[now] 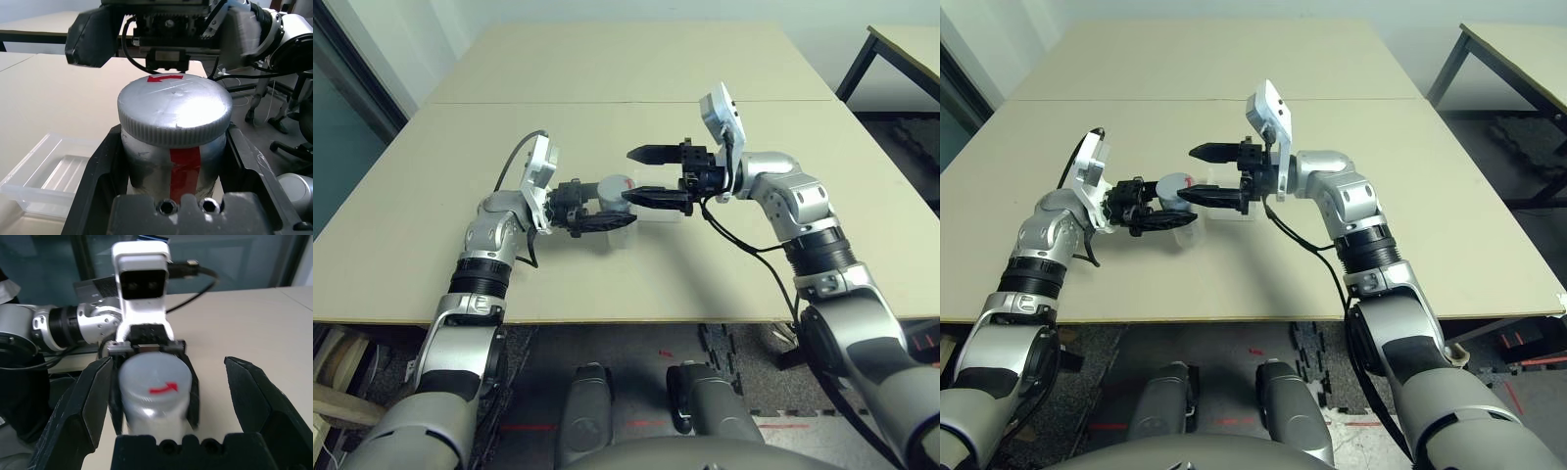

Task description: Pour the medicine from the bottle into the box.

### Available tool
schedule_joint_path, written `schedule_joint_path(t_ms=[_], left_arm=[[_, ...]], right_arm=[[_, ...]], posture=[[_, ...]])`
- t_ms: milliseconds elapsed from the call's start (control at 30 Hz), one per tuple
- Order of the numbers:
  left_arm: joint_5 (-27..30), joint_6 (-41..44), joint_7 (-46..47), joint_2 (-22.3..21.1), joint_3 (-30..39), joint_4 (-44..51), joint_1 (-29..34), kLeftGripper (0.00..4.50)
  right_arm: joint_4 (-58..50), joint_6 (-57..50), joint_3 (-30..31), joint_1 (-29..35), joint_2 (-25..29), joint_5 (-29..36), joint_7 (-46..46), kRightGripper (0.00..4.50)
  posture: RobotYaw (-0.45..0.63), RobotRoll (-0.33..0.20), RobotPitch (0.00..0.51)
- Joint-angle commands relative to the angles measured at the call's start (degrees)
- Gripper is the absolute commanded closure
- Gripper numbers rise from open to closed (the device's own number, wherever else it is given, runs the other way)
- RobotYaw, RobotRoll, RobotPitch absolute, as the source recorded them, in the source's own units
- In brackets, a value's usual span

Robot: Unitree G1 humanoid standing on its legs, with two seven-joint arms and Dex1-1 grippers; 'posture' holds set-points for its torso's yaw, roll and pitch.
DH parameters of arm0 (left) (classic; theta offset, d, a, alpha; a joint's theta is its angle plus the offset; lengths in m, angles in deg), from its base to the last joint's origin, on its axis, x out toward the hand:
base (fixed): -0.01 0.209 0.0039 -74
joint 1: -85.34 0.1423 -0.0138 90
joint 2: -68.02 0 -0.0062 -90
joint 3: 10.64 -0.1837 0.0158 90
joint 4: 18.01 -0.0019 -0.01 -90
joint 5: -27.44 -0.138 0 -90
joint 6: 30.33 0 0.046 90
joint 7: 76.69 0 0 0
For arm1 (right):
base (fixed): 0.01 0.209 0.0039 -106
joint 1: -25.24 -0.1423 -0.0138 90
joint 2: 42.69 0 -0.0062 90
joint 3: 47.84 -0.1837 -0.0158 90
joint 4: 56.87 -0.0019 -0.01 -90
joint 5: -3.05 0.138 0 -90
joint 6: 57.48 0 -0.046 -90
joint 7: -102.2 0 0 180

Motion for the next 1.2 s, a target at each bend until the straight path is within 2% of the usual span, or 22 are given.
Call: schedule_joint_path(t_ms=[33,333,733,1200], left_arm=[[-0.3,-0.5,0.1,-0.2,-0.5,-0.5,-0.5,1.78],[-0.1,-0.2,0.5,0.5,-0.8,0.3,-0.5,1.78],[0.3,0.2,0.5,0.9,-0.9,1.1,-0.3,1.78],[0.4,0.2,0.6,0.5,-1.0,0.7,-0.4,1.78]], right_arm=[[-1.2,-0.7,1.3,-0.7,-0.6,0.3,-0.6,0.00],[0.6,2.1,4.2,-1.4,-2.8,-2.5,0.2,0.00],[6.0,4.9,3.2,-2.4,-3.2,-5.1,2.7,0.00],[4.5,3.9,-0.9,0.1,5.4,-3.0,2.3,0.00]], posture=[[-0.05,0.000,0.087],[-0.04,0.000,0.086],[-0.04,0.000,0.089],[-0.06,0.000,0.089]])
